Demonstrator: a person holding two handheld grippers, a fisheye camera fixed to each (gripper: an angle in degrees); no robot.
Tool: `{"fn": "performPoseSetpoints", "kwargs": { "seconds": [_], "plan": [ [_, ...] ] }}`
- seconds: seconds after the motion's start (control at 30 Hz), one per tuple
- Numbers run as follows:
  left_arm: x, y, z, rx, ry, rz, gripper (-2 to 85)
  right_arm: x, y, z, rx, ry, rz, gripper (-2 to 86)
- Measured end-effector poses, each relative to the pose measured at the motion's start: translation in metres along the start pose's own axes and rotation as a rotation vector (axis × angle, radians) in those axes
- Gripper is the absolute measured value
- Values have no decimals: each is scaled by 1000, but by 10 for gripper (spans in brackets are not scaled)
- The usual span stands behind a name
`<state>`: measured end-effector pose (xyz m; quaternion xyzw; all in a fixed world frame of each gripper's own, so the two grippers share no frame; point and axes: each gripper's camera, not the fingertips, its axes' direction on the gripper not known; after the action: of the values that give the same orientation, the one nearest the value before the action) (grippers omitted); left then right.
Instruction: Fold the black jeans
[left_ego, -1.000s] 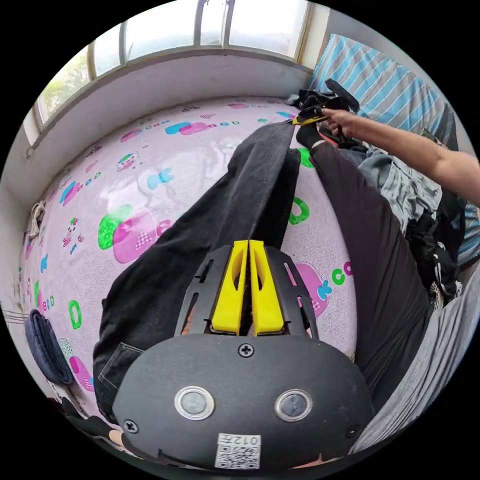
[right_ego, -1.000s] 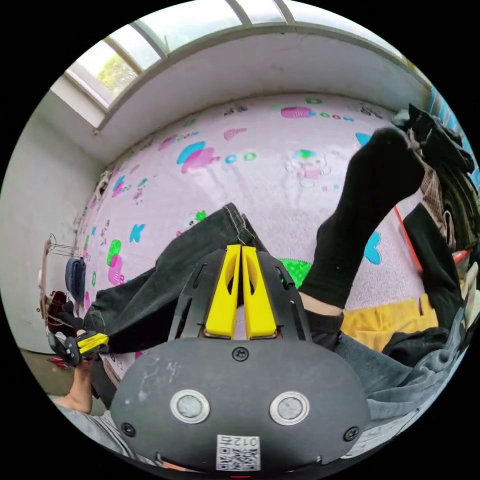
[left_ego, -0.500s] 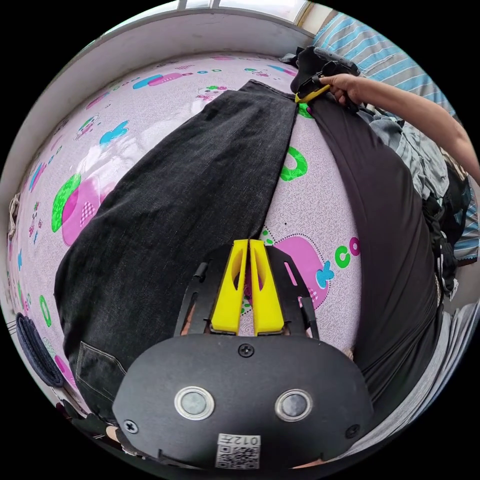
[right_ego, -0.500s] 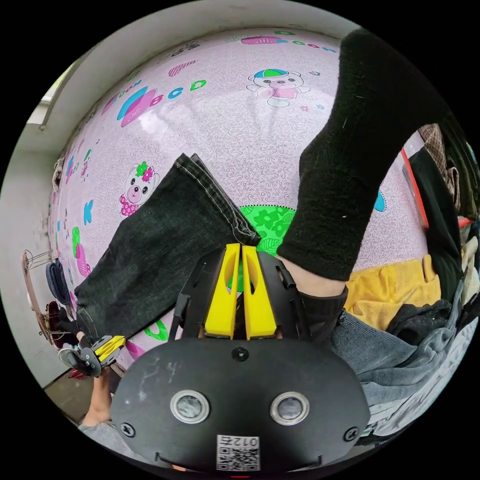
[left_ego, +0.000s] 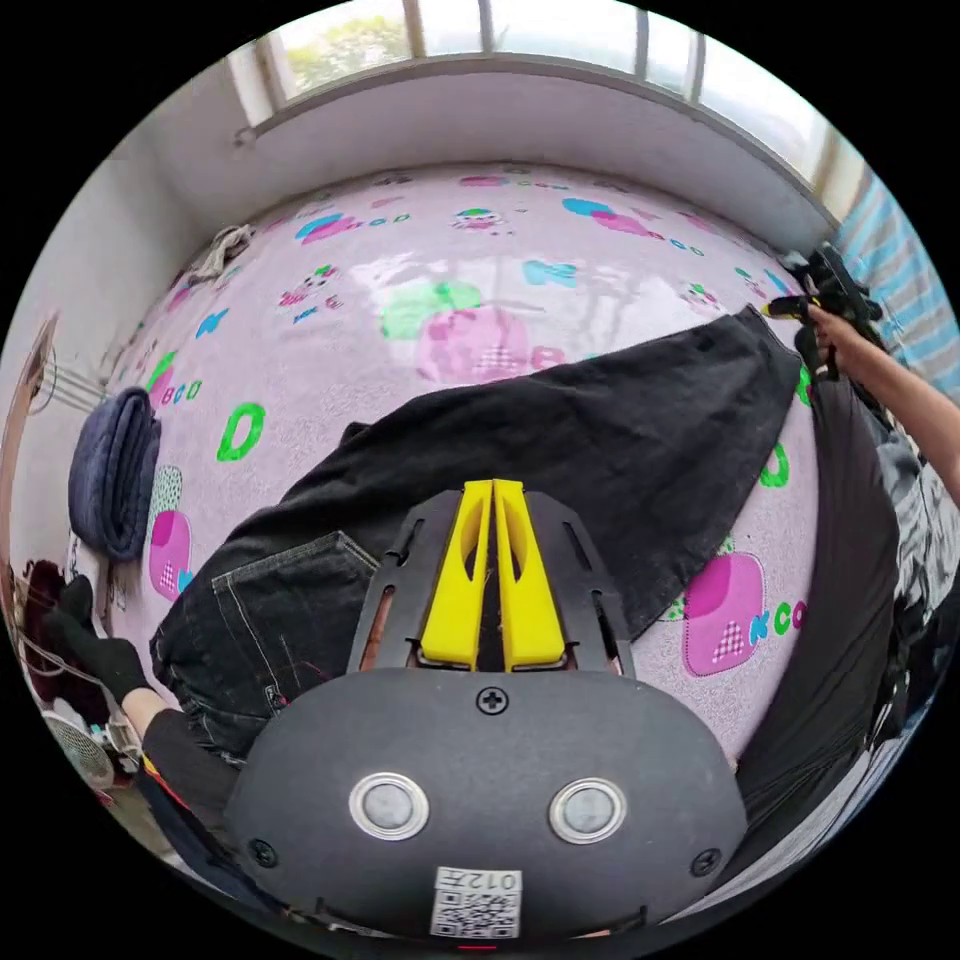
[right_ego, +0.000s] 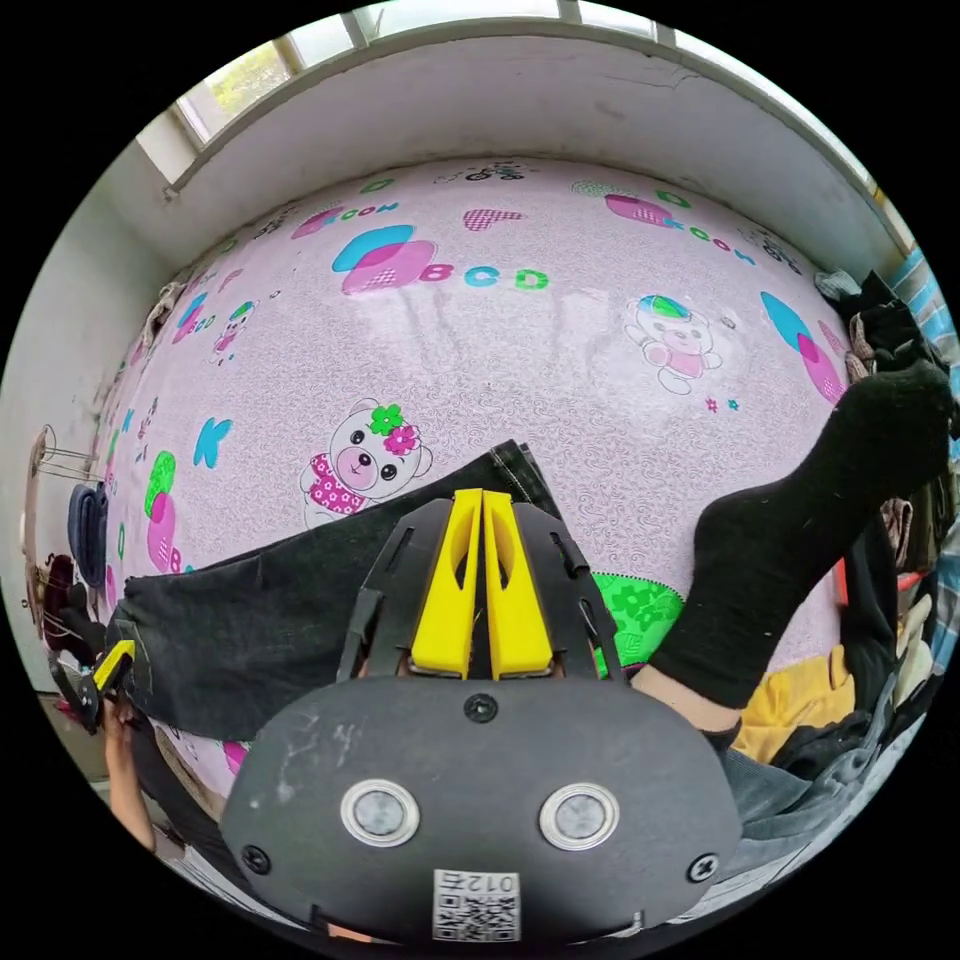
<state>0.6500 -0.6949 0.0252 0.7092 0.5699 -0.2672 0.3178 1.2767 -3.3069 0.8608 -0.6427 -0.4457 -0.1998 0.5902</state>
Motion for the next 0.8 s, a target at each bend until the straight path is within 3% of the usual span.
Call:
{"fn": "performPoseSetpoints", "kwargs": {
  "seconds": [0.1, 0.23, 0.43, 0.53, 0.7, 0.8],
  "plan": [
    [-31, 4, 24, -75, -17, -91, 8, 1, -16, 39, -57, 50, 19, -8],
    [-44, 16, 43, -136, -95, -131, 7, 24, -32, 72, 7, 18, 170, -8],
    [-57, 34, 44, -53, -8, -201, 7, 41, -50, 118, 41, -10, 354, -9],
    [-65, 34, 42, -72, 20, -197, 7, 22, -56, 126, 101, 33, 188, -8],
    [-95, 37, 12, 91, -6, -200, 8, -40, -53, 150, 110, -304, -248, -7],
    [-115, 30, 14, 79, 67, -182, 8, -97, -60, 180, 15, -505, -455, -2]
  ]
}}
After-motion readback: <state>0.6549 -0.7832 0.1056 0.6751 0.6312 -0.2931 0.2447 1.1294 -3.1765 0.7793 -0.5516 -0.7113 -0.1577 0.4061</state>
